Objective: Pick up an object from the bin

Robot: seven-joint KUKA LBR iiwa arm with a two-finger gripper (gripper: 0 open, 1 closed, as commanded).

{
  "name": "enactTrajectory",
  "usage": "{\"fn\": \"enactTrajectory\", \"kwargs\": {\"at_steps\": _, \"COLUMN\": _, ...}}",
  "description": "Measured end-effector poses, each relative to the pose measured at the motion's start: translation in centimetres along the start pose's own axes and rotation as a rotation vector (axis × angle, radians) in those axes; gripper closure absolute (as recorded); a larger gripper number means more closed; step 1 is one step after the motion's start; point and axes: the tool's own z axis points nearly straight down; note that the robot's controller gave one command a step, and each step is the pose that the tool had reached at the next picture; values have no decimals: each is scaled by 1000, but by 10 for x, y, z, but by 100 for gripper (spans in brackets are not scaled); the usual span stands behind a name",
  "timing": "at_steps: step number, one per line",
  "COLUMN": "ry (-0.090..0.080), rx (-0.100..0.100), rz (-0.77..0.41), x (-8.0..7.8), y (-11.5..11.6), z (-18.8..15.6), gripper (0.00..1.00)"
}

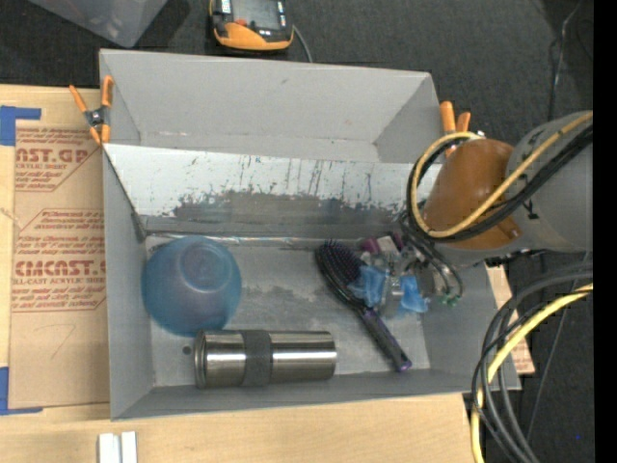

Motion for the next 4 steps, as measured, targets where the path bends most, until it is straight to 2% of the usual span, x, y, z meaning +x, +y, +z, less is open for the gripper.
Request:
{"fn": "enactTrajectory", "kwargs": {"at_steps": 1, "ry": 0, "rx": 0, "rz": 0, "x": 0, "y": 0, "z": 0, "gripper": 100}}
{"fn": "enactTrajectory", "kwargs": {"at_steps": 3, "ry": -17, "rx": 0, "rz": 18, "x": -2, "y": 1, "z": 4, "gripper": 100}}
{"fn": "enactTrajectory", "kwargs": {"at_steps": 4, "ry": -27, "rx": 2, "rz": 2, "x": 7, "y": 11, "z": -3, "gripper": 100}}
